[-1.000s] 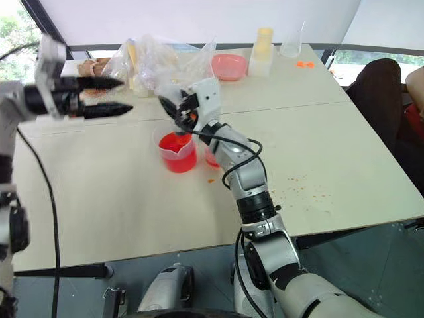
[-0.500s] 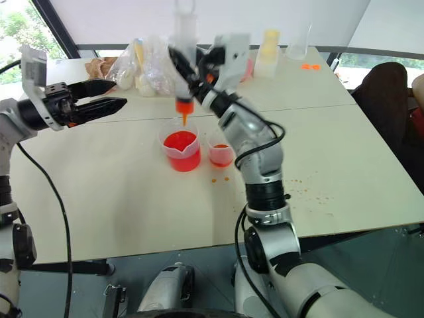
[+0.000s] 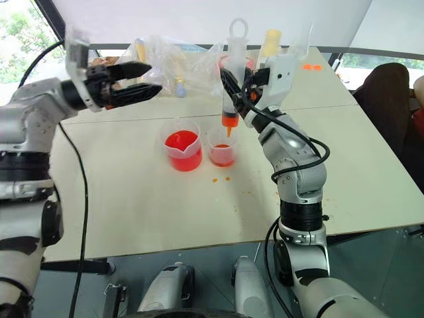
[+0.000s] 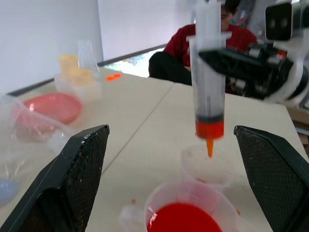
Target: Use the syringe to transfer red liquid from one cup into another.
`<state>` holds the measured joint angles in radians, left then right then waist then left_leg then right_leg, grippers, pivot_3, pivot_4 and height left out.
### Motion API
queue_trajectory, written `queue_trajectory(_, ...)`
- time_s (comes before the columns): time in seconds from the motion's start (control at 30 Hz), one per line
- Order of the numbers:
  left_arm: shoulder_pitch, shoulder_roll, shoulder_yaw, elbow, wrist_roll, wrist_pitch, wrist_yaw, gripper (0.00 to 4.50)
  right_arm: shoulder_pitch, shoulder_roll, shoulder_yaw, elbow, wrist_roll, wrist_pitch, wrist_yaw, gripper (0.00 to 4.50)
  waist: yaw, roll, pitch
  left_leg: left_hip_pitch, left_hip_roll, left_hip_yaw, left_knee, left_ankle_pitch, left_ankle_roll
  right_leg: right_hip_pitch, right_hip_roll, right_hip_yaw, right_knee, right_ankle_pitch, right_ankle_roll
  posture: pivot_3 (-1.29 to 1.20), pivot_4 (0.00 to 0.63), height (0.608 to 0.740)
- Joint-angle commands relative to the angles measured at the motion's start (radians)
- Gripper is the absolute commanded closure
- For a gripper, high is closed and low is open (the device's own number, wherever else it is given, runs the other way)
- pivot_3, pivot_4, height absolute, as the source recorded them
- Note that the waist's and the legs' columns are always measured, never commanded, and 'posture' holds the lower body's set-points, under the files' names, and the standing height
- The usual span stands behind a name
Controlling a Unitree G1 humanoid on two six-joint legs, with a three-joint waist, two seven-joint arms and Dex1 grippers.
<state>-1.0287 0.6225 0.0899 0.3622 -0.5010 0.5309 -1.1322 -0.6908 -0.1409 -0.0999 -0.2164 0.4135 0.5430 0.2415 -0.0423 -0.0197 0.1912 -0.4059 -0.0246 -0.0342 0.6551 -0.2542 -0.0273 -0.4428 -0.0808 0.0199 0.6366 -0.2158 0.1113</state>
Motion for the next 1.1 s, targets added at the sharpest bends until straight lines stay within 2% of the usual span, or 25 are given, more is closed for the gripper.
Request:
queue_trajectory(0.03,-0.128,-0.051,-0.028,0.097,0.053,-0.121,-0.015,0.17,-0.004,0.012,0.023,-0.018,-0.021,-0.055,-0.001,3.01,0.000,0.000,0.000,0.000,0.000,0.000,0.000,0.000,0.000,0.000,0.000,0.000,0.000,0.000,0.000,0.00,0.150,0.740)
queue_trajectory(0.3,-0.375,-0.200,-0.080,0.484,0.204,-0.446,-0.021,0.17,0.004,0.027,0.045,0.002,-0.038,-0.089,-0.001,3.01,-0.001,0.000,0.000,-0.001,0.000,0.000,0.001,0.000,0.000,0.000,0.000,0.000,-0.002,0.000,0.000,0.00,0.150,0.740)
queue_trajectory(0.53,-0.467,-0.275,-0.066,0.651,0.248,-0.570,-0.054,0.17,0.021,0.036,0.063,-0.004,-0.057,-0.104,-0.005,3.01,0.000,0.000,0.000,-0.001,0.000,0.000,0.001,0.000,0.001,0.000,0.000,0.000,-0.002,0.000,0.000,0.00,0.150,0.740)
queue_trajectory(0.7,-0.511,-0.289,-0.049,0.713,0.256,-0.597,-0.085,0.17,0.030,0.043,0.073,0.001,-0.068,-0.112,-0.005,3.01,0.000,0.000,0.000,-0.003,0.000,-0.001,0.003,-0.001,0.002,0.000,0.000,-0.001,-0.002,0.000,0.000,0.00,0.150,0.740)
queue_trajectory(1.1,-0.535,-0.289,0.002,0.726,0.241,-0.594,-0.107,0.17,0.034,0.052,0.081,0.026,-0.081,-0.131,0.002,3.01,-0.001,0.000,0.000,-0.002,0.000,-0.001,0.004,-0.001,0.002,0.000,0.000,-0.001,-0.002,0.000,0.001,0.00,0.150,0.740)
